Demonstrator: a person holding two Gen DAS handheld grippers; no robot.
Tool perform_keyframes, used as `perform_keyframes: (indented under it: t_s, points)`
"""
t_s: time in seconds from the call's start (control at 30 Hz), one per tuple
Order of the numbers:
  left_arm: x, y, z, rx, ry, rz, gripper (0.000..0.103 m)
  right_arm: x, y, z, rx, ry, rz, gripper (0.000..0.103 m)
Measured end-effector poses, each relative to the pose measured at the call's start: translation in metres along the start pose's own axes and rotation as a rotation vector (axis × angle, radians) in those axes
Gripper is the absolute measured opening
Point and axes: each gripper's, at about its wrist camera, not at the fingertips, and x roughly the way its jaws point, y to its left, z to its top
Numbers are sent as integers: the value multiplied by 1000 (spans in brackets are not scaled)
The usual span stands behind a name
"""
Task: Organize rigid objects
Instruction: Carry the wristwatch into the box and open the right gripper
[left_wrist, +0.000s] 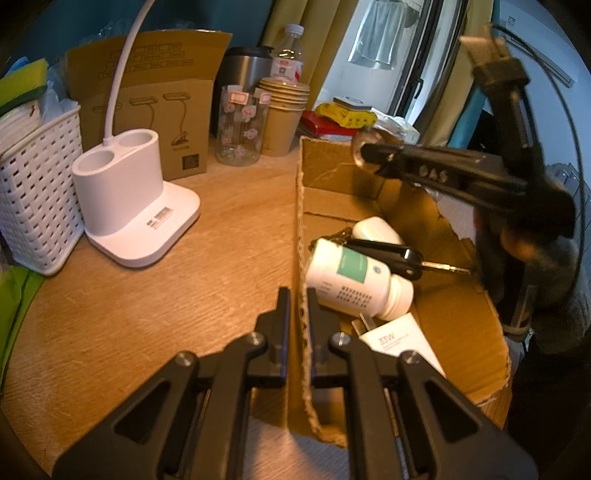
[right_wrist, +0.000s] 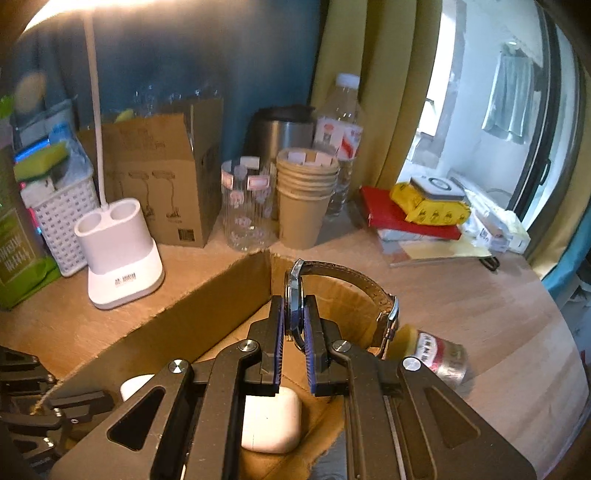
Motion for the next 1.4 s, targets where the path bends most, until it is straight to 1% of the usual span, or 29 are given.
perform_keyframes:
  t_s: [0.17,0.3,0.43,0.47,0.5,0.87,0.97,1.13,1.3,1.4]
  points:
    - [0,-1,0,1,0,0,8,12,2,-2,-12,25,-13,11]
    - [0,-1,0,0,0,1,8,13,1,-3,-14,29,-10,12]
    - [-1,-1,0,0,0,3,8,9,2,-2,-15,17,-12,12]
    - [-1,-2,-1,1,0,3,8,8,1,-2,-10,15,-11,12]
    - [-1,-2,0,1,0,3,8,8,0,-2,-5,12,-10,15]
    - [-1,-2,0,0,0,3,8,-9,-4,0,27,-30,-12,19]
    - [-1,-2,0,0,0,3,8,-16,-3,-1,22,-35,-26,20]
    - [-1,-2,0,0,0,3,8,-38,-1,0,25,-76,-47,28]
    - [-1,-2,0,0,0,3,8,-64,-8,-1,66,-119,-65,42]
    - [-1,-2,0,0,0,3,8,-75,-12,-5,90,-129,-67,48]
